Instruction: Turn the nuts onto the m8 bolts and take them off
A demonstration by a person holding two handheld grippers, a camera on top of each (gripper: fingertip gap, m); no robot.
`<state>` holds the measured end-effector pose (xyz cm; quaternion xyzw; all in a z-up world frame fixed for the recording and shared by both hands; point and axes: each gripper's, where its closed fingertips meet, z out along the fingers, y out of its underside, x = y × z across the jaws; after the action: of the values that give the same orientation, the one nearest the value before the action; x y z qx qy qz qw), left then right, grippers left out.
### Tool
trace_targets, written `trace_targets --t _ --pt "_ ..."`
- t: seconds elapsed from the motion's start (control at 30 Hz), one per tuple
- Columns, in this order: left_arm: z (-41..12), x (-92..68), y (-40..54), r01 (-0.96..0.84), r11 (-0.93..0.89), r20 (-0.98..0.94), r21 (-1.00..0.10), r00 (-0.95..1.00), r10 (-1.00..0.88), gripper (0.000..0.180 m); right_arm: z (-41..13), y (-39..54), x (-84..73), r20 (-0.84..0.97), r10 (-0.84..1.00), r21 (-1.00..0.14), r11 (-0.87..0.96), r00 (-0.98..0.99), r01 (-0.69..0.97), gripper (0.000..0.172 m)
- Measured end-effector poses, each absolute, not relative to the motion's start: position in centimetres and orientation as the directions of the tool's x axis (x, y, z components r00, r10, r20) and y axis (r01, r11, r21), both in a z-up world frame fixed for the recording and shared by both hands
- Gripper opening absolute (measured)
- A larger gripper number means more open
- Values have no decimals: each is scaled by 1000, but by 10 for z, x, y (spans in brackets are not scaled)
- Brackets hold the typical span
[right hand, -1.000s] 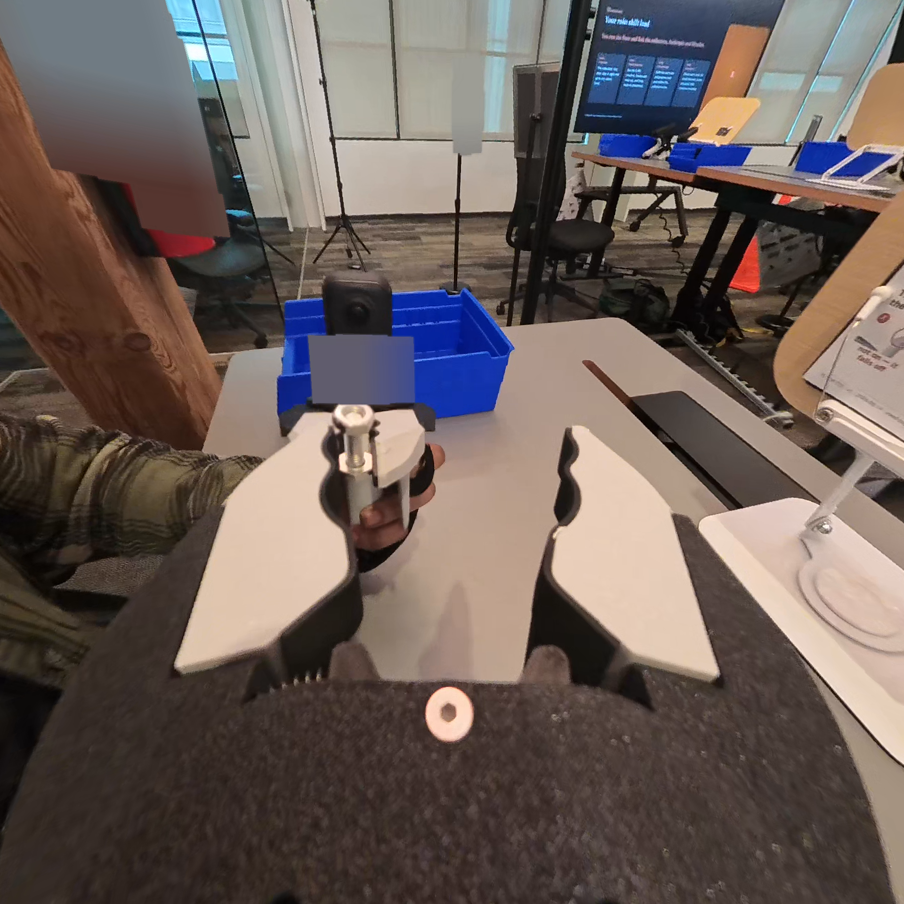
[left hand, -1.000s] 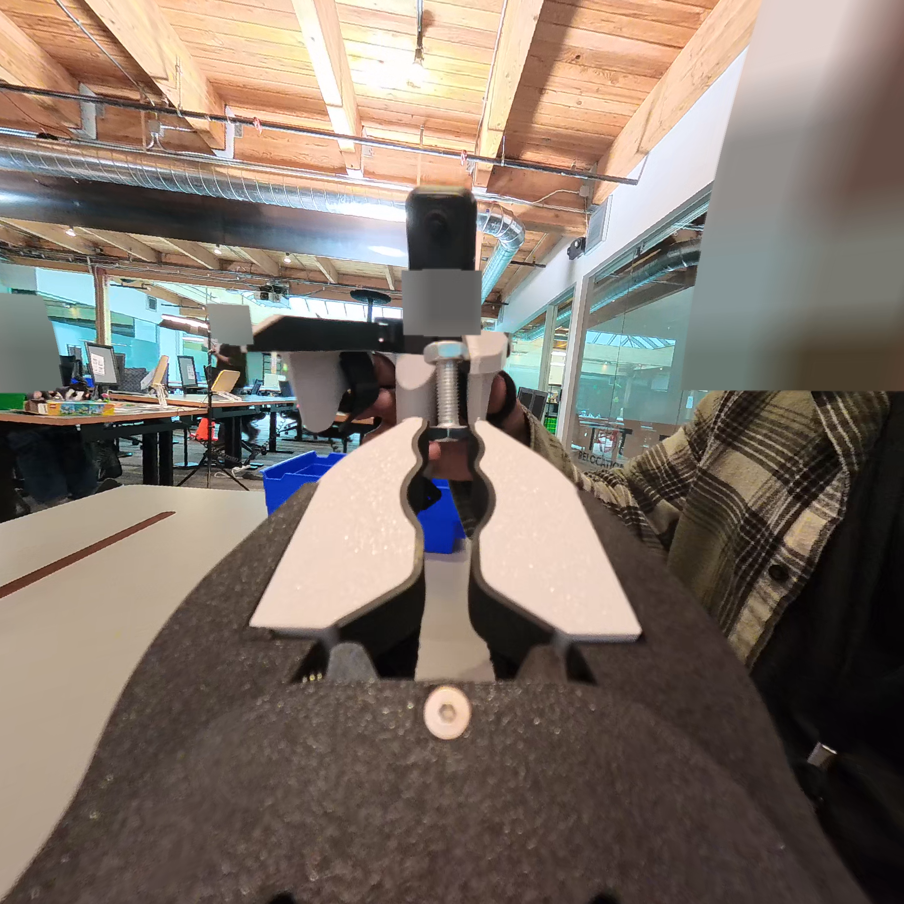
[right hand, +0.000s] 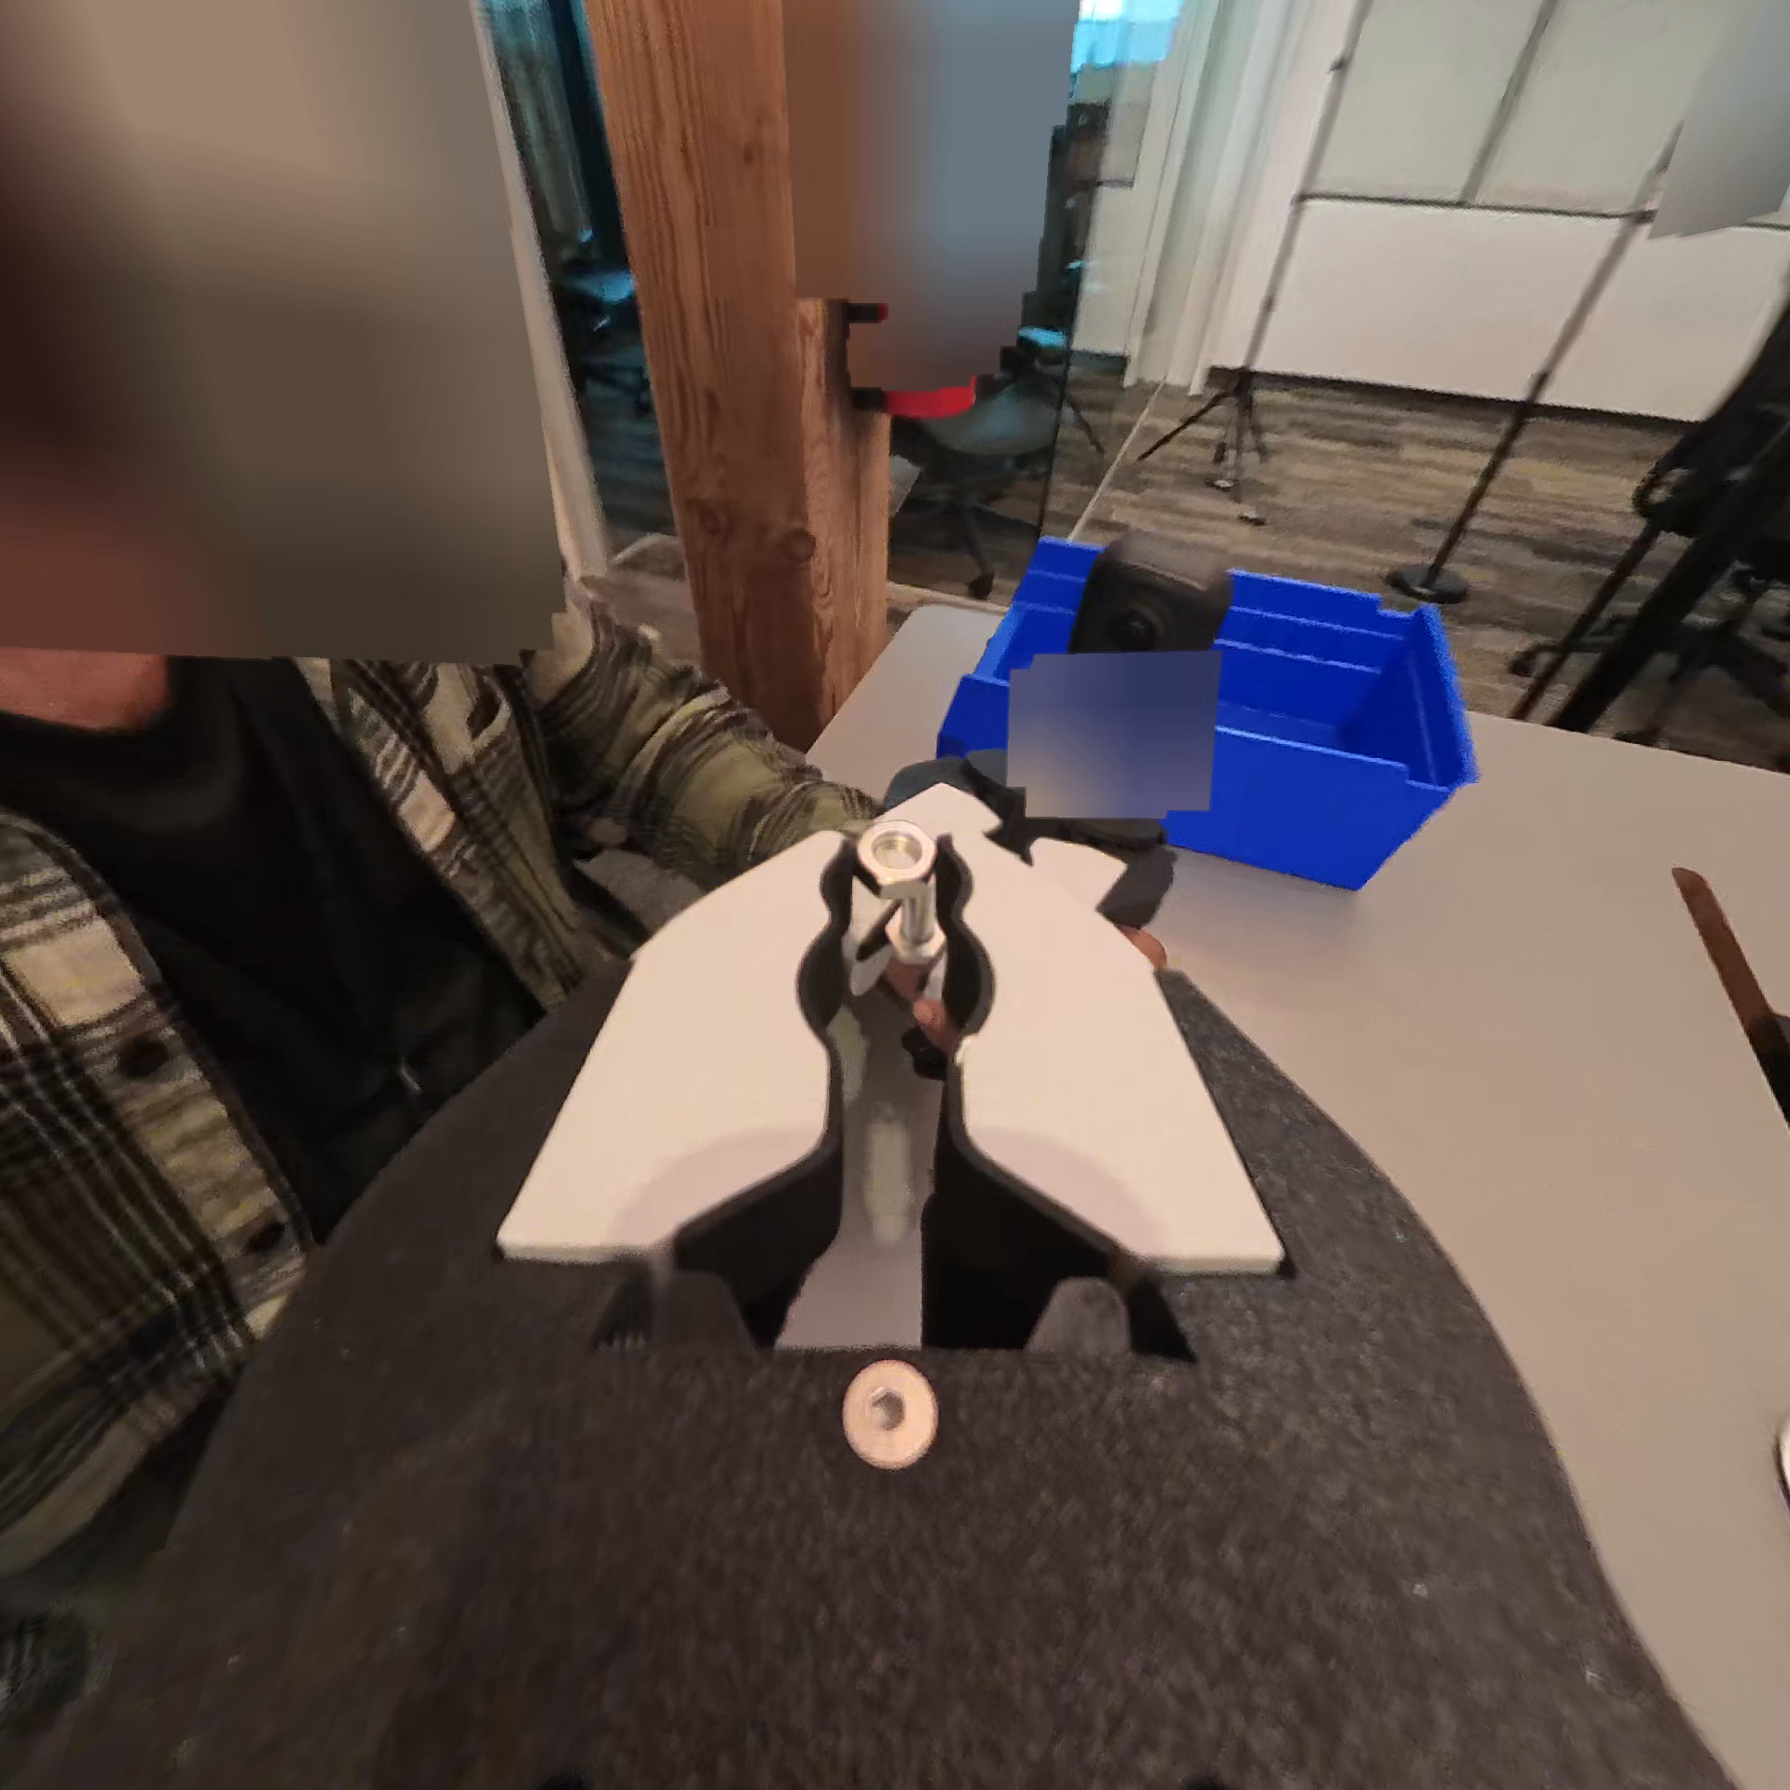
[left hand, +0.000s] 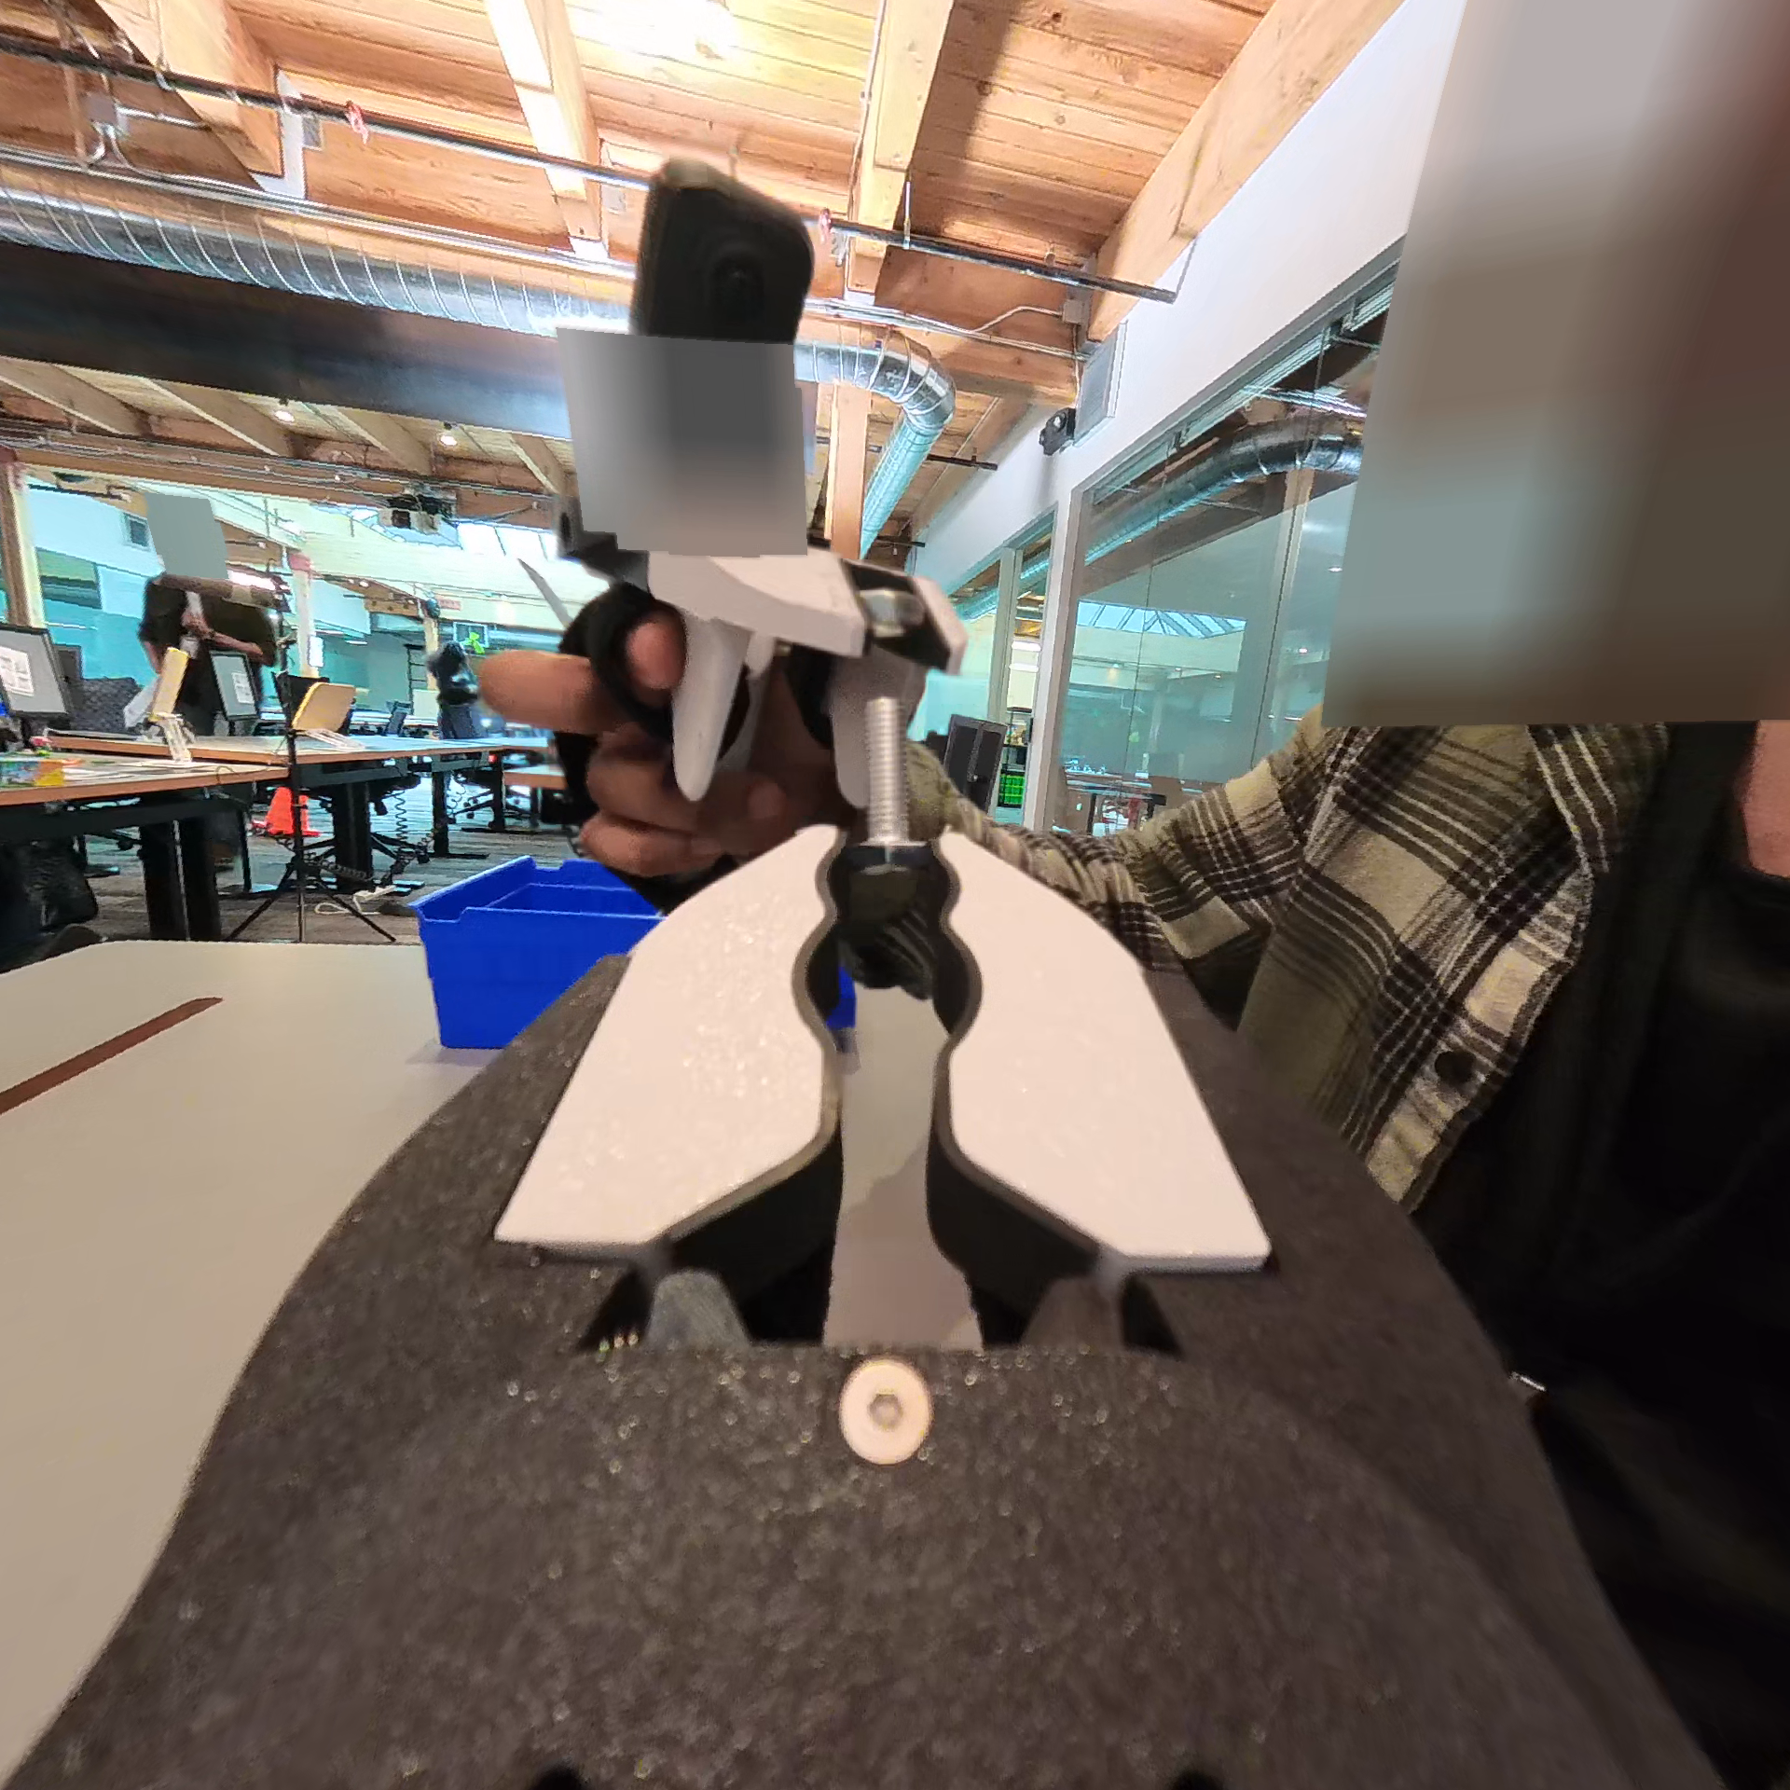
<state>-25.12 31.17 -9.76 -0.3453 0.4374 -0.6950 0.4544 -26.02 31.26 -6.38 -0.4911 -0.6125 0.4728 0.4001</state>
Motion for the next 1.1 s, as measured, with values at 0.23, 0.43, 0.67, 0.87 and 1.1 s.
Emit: trace_targets --t 0.23,0.43,0.67,0.87,1.1 --pt "-100 -249 315 321 -204 95 -925 -325 -941 14 -69 326 -142 -35 977 -952 -96 208 289 16" --pt "-104 -246 316 304 -201 100 -931 -318 -943 14 -83 320 -5 -51 832 -925 -247 552 288 16" --pt "-109 -245 321 293 -204 113 -934 -299 -947 14 -107 321 105 -45 633 -901 -360 773 242 16" --pt "-112 -244 323 285 -204 117 -936 -295 -948 14 -132 333 150 -58 550 -888 -410 833 208 15" --pt "-114 -244 324 280 -201 118 -939 -287 -951 14 -150 357 180 -78 477 -859 -478 876 184 15"
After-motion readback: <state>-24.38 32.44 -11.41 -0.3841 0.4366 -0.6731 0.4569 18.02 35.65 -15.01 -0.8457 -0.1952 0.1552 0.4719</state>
